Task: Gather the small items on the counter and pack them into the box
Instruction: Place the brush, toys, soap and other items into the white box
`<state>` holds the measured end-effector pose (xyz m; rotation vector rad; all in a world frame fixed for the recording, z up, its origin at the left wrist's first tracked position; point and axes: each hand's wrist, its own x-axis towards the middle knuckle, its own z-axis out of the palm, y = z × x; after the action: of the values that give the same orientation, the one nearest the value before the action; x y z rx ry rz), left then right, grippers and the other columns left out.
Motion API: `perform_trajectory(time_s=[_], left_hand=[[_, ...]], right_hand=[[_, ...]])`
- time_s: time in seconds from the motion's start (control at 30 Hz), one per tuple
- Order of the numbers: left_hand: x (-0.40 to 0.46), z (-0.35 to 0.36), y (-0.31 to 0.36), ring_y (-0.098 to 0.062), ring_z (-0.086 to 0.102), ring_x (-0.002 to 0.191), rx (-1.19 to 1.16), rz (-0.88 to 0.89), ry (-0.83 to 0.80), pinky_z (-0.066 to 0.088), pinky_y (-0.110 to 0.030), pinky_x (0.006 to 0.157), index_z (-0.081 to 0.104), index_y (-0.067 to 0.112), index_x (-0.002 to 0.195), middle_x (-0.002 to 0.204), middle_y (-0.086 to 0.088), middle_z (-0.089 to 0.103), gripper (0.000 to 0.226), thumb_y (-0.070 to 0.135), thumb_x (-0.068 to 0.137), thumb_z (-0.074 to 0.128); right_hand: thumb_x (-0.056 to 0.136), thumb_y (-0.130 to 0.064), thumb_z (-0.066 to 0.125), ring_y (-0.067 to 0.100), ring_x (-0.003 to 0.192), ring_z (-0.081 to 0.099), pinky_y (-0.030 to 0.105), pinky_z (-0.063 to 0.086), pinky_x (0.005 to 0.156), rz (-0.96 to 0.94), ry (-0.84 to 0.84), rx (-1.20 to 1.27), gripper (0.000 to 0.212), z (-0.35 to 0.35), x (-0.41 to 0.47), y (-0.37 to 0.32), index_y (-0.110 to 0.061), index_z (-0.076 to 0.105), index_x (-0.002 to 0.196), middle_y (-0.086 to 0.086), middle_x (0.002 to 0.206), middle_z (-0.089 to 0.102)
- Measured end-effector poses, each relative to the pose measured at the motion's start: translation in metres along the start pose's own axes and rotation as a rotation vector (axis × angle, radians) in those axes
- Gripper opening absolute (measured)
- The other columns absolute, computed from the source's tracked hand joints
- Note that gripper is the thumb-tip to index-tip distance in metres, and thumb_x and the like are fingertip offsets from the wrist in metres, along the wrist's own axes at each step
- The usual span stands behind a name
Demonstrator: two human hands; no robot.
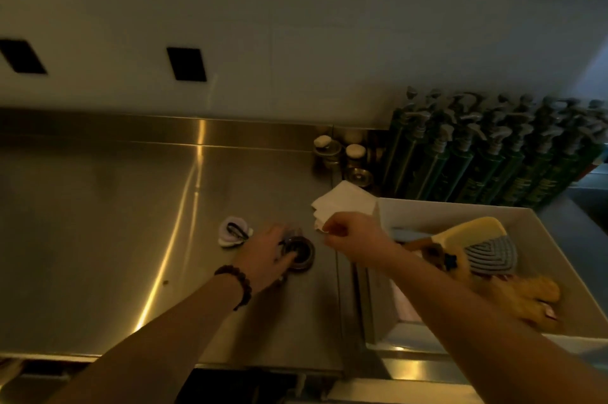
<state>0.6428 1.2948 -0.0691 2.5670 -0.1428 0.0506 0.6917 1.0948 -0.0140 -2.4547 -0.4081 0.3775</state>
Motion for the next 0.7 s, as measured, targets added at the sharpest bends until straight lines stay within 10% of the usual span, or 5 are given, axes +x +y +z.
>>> perform_trajectory(time_s=[0.3,0.7], left_hand=[[0.0,-0.033,-0.111,-0.022,0.021,0.14,-0.007,-0.14,-0.054,0.024,-0.028,0.112,0.02,0.012,0.146,0.155,-0.005,0.012,0.082,0.02,0.08,0.067],[0.037,-0.019,-0.128,-0.022,0.057,0.102,-0.245,-0.192,-0.028,0.046,-0.042,0.093,0.056,0.018,0.095,0.109,-0.004,0.061,0.027,0.027,0.075,0.072]], right_hand=[[0.078,-0.035,0.076,0.031,0.128,0.037,0.037,0.037,0.102,0.082,-0.187,-0.264,0.082,0.093,0.044,-0.02,-0.034,0.028,0.144,0.01,0.142,0.034],[0.072,-0.031,0.081,0.028,0.137,0.031,0.037,0.029,0.112,0.039,-0.304,-0.439,0.094,0.086,0.058,-0.017,-0.02,0.027,0.148,0.006,0.153,0.029]])
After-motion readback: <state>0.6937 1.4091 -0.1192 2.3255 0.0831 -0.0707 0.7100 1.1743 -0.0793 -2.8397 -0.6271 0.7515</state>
